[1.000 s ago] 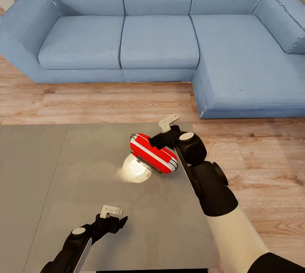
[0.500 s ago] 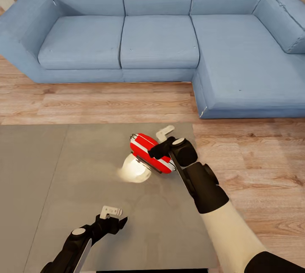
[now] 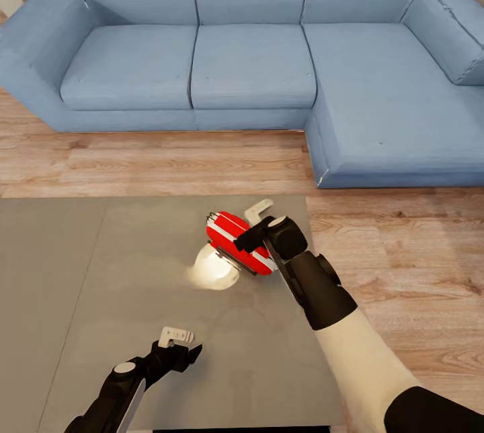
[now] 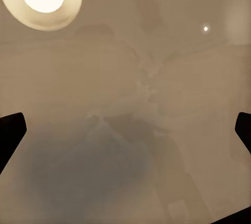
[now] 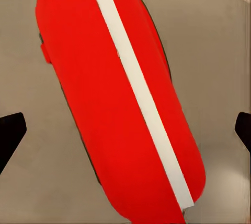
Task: Turn on the radio receiver that's on the table in the living room.
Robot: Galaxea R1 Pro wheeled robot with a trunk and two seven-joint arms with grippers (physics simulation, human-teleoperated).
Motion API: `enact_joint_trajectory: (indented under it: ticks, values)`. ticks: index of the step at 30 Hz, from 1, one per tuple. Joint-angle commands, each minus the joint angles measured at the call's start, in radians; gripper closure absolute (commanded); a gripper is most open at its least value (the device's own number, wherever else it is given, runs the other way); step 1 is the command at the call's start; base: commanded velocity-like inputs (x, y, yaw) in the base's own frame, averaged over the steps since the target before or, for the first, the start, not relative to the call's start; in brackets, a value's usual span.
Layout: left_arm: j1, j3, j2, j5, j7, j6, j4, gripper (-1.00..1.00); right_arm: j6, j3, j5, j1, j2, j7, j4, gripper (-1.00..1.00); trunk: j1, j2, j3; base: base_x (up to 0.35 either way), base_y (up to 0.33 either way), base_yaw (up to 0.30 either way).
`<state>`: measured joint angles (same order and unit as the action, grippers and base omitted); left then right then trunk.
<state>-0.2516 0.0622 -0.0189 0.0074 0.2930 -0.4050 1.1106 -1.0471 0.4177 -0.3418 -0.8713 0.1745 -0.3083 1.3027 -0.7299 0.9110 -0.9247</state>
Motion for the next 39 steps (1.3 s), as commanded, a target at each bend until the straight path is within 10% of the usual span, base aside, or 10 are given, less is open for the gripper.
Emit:
enact_joint_trajectory:
  ticks: [1,39]
  values:
    - [0.0,0.0,0.0,0.0,0.0,0.0,0.0,-1.0,0.0,0.0,0.0,-0.006,0.0,0.0,-0.007,-1.0,0.0,0.0,0.0,0.0,0.0,0.0]
    - [0.0,-0.001,-0.002,0.0,0.0,0.0,0.0,-1.0,0.0,0.003,-0.004,-0.066,0.0,0.0,-0.231,-1.0,0.0,0.0,0.0,0.0,0.0,0.0]
